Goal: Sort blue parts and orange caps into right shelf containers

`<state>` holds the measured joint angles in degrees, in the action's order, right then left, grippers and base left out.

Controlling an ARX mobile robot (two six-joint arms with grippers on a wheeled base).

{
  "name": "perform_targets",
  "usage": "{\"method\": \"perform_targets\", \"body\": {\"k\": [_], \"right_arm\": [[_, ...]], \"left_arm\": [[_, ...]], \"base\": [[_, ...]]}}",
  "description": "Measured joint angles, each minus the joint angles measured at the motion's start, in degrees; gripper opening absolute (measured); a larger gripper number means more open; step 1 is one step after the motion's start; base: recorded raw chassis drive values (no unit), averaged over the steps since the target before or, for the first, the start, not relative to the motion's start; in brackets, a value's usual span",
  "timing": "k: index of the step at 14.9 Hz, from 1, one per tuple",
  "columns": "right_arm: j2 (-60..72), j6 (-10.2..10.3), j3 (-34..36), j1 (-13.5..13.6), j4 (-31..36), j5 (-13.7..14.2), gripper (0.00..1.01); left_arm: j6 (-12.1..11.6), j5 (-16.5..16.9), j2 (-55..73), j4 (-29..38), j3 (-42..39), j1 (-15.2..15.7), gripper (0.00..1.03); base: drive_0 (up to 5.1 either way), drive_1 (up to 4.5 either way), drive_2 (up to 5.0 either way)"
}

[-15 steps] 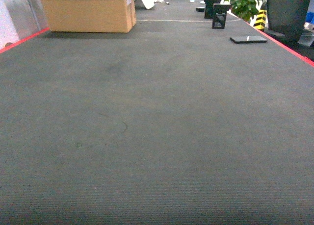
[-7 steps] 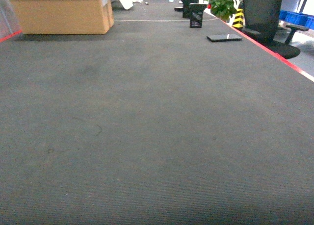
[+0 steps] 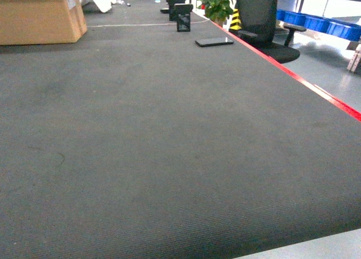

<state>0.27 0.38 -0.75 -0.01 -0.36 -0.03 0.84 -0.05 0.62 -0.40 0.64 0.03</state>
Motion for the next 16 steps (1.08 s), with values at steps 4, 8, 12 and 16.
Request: {"method": "perform_targets", "body": {"k": [4, 8, 12, 16], "right_arm": [[0.0, 0.0, 0.0, 0.0, 0.0, 0.0, 0.44], [0.0, 0.0, 0.0, 0.0, 0.0, 0.0, 0.44], [0.0, 0.0, 0.0, 0.0, 0.0, 0.0, 0.44], [0.0, 0.0, 0.0, 0.0, 0.0, 0.0, 0.44]], "left_arm": [[0.0, 0.0, 0.0, 0.0, 0.0, 0.0, 0.42], [0.0, 0.0, 0.0, 0.0, 0.0, 0.0, 0.42], [0.0, 0.0, 0.0, 0.0, 0.0, 0.0, 0.42], [0.0, 0.0, 0.0, 0.0, 0.0, 0.0, 0.42]], "base": [[-1.5, -1.53, -1.5], [-1.5, -1.54, -1.5], [-1.6, -1.61, -1.6], [-1.5, -1.49, -1.5]]}}
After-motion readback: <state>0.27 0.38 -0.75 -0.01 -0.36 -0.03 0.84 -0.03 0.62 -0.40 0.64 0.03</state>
